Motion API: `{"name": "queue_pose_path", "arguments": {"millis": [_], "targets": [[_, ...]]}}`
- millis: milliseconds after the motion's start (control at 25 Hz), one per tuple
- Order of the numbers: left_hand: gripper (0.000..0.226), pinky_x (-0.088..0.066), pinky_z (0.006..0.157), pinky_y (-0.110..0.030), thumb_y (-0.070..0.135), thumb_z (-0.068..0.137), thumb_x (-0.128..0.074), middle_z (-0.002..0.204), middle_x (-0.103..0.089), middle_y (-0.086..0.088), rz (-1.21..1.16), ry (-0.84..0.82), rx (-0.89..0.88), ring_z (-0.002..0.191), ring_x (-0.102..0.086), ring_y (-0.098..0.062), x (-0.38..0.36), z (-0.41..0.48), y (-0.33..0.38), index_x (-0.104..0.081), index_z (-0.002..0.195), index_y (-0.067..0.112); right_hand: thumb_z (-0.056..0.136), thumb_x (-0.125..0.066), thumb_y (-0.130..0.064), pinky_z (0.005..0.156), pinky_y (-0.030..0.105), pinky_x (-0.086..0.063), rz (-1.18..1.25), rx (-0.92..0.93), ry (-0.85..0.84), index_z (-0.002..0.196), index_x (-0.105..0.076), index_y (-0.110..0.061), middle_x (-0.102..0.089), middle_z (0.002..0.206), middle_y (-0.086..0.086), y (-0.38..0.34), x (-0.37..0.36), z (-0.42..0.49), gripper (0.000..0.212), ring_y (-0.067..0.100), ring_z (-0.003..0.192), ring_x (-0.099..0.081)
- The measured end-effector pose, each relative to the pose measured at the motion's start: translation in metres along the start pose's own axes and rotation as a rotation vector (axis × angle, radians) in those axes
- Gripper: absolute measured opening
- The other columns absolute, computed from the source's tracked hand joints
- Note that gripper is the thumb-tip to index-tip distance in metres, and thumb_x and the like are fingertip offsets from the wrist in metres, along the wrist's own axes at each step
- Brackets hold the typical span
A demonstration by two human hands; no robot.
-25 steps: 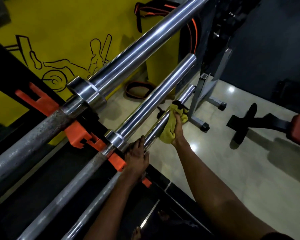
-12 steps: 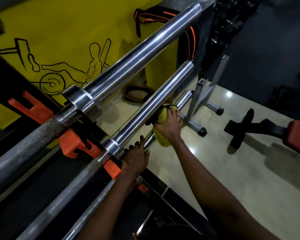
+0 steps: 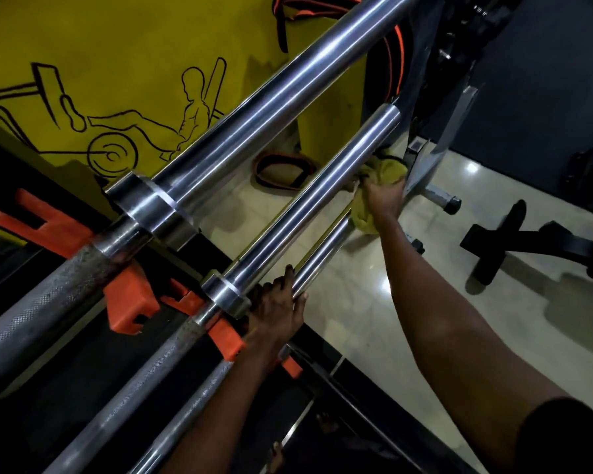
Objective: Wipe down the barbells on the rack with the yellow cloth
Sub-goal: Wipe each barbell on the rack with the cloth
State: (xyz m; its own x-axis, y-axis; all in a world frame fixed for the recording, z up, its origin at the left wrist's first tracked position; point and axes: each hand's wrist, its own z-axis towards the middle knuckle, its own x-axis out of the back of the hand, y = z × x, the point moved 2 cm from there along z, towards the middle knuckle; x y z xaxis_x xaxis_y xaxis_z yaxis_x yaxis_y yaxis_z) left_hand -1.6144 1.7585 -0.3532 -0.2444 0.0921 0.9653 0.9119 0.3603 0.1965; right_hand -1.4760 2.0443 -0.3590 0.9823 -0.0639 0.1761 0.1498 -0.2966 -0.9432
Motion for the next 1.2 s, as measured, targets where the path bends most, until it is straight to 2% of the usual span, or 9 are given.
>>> {"name": "queue_pose_path", "arguments": {"millis": [160, 280, 440, 600, 760, 920, 1040, 1080, 1200], "targets": [[0.07, -0.048, 0.09, -0.047, 0.058, 0.092, -0.038, 0.13, -0.056, -0.01, -0.019, -0.005, 0.039, 0.12, -0.049, -0.034, 0.0, 0.004, 0.0, -0.022, 0.15, 0.022, 0.085, -0.076, -0.035, 0.097, 0.05, -0.054, 0.501, -0.165, -0.16, 0.116, -0.061, -0.014, -0.068, 0.106, 0.007, 0.035, 0.0, -0.02, 0.04, 0.026, 0.097, -0.068], [0.075, -0.045, 0.095, -0.05, 0.06, 0.089, -0.039, 0.134, -0.054, -0.011, -0.081, -0.014, 0.07, 0.123, -0.046, -0.035, 0.001, 0.0, 0.002, -0.019, 0.152, 0.024, 0.083, -0.077, -0.042, 0.092, 0.046, -0.048, 0.732, -0.286, -0.5, 0.105, -0.064, -0.012, -0.062, 0.1, 0.009, 0.065, -0.014, -0.058, 0.04, 0.026, 0.088, -0.062], [0.089, -0.041, 0.104, -0.048, 0.048, 0.081, -0.049, 0.144, -0.045, -0.016, -0.19, 0.046, 0.007, 0.13, -0.043, -0.035, 0.008, -0.007, 0.0, -0.01, 0.155, 0.018, 0.086, -0.072, -0.041, 0.088, 0.04, -0.053, 0.834, -0.391, -0.598, 0.106, -0.066, -0.01, -0.066, 0.101, 0.01, 0.086, -0.023, -0.125, 0.037, 0.025, 0.089, -0.065], [0.083, -0.034, 0.111, -0.043, 0.03, 0.09, -0.055, 0.154, -0.028, -0.022, -0.408, 0.079, 0.037, 0.139, -0.031, -0.036, 0.005, -0.048, -0.015, -0.007, 0.155, 0.012, 0.081, -0.075, -0.049, 0.086, 0.039, -0.053, 0.727, -0.391, -0.55, 0.102, -0.066, -0.009, -0.067, 0.098, 0.011, 0.085, -0.029, -0.148, 0.046, 0.025, 0.089, -0.064], [0.069, -0.025, 0.118, -0.042, 0.023, 0.097, -0.048, 0.16, -0.017, -0.011, -0.357, 0.127, -0.097, 0.147, -0.019, -0.026, -0.006, -0.085, -0.035, -0.012, 0.155, 0.013, 0.076, -0.08, -0.057, 0.093, 0.045, -0.049, 0.56, -0.453, -0.558, 0.118, -0.062, -0.008, -0.063, 0.103, 0.012, 0.112, -0.039, -0.175, 0.067, 0.029, 0.094, -0.061], [0.058, -0.015, 0.121, -0.038, 0.03, 0.104, -0.035, 0.162, -0.014, -0.007, -0.282, 0.143, -0.133, 0.15, -0.009, -0.018, -0.014, -0.114, -0.049, -0.015, 0.155, 0.013, 0.081, -0.081, -0.044, 0.098, 0.053, -0.051, 0.424, -0.413, -0.609, 0.115, -0.066, -0.011, -0.07, 0.103, 0.013, 0.124, -0.033, -0.224, 0.05, 0.033, 0.097, -0.067], [0.052, -0.018, 0.12, -0.042, 0.032, 0.104, -0.032, 0.16, -0.021, -0.006, -0.213, 0.154, -0.115, 0.15, -0.01, -0.017, -0.027, -0.149, -0.061, -0.028, 0.152, 0.011, 0.095, -0.068, -0.023, 0.077, 0.032, -0.058, 0.331, -0.268, -0.537, 0.107, -0.066, -0.014, -0.074, 0.087, -0.003, 0.136, -0.019, -0.259, 0.014, 0.013, 0.079, -0.071], [0.049, -0.021, 0.119, -0.043, 0.028, 0.103, -0.037, 0.158, -0.027, -0.008, -0.232, 0.176, -0.106, 0.149, -0.016, -0.019, -0.033, -0.164, -0.067, -0.035, 0.149, 0.01, 0.095, -0.067, -0.028, 0.081, 0.03, -0.057, 0.267, -0.227, -0.487, 0.113, -0.065, -0.016, -0.074, 0.095, -0.007, 0.142, -0.014, -0.27, 0.021, 0.01, 0.087, -0.07], [0.041, -0.03, 0.112, -0.039, 0.015, 0.096, -0.046, 0.145, -0.045, -0.013, -0.264, 0.306, -0.07, 0.137, -0.038, -0.027, -0.053, -0.218, -0.084, -0.052, 0.136, 0.011, 0.077, -0.061, -0.076, 0.103, 0.04, -0.049, 0.013, -0.185, -0.376, 0.14, -0.048, -0.022, -0.064, 0.128, 0.001, 0.176, -0.012, -0.3, 0.084, 0.019, 0.116, -0.062]]}}
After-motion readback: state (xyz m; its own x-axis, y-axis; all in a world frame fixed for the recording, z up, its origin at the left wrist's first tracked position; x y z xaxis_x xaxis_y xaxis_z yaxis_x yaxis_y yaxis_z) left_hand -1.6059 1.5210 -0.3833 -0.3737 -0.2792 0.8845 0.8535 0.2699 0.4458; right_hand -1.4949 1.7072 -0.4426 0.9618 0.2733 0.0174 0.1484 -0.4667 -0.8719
